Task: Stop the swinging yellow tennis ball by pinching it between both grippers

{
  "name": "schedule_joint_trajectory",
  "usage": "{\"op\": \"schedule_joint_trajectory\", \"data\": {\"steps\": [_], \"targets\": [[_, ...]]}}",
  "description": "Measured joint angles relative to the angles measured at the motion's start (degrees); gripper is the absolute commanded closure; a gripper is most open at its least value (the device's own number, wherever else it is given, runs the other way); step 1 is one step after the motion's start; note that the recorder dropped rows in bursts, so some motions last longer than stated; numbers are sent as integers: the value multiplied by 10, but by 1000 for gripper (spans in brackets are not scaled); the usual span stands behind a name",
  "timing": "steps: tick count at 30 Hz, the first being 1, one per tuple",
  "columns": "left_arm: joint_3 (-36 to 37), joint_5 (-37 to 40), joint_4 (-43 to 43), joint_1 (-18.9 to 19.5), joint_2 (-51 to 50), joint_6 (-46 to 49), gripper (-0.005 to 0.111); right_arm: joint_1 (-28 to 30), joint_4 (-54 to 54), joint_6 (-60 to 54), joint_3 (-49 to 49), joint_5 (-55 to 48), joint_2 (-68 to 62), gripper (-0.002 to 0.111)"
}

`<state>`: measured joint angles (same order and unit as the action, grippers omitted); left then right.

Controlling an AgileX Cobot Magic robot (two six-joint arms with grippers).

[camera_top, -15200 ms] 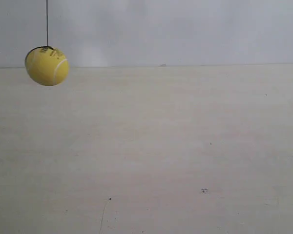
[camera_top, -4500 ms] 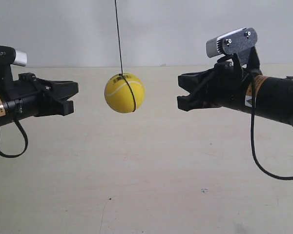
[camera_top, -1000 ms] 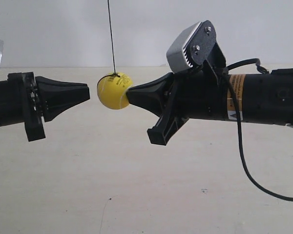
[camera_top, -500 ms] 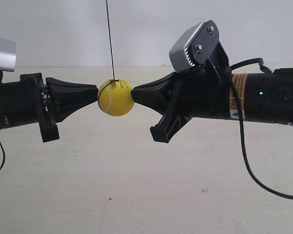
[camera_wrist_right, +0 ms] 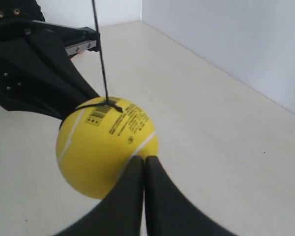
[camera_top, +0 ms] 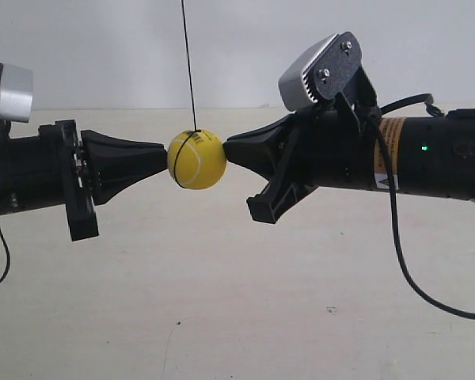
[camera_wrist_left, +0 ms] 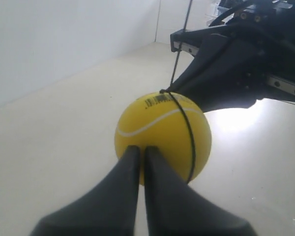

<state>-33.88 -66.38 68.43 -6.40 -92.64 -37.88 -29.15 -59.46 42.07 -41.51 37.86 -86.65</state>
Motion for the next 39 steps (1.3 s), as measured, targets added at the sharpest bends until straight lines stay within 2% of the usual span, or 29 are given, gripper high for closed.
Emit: {"op": "schedule_joint_trajectory", "data": {"steps": [27,33,39], "targets": [[1,-17,9,-3,0,0,102,0,10,-7,0,-18,0,108],[1,12,-22,4,0,0,102,-4,28,-28,0,-33,0,108],[1,83,-62,4,0,-3,102,-6,81,-68,0,-84,0,108]]}}
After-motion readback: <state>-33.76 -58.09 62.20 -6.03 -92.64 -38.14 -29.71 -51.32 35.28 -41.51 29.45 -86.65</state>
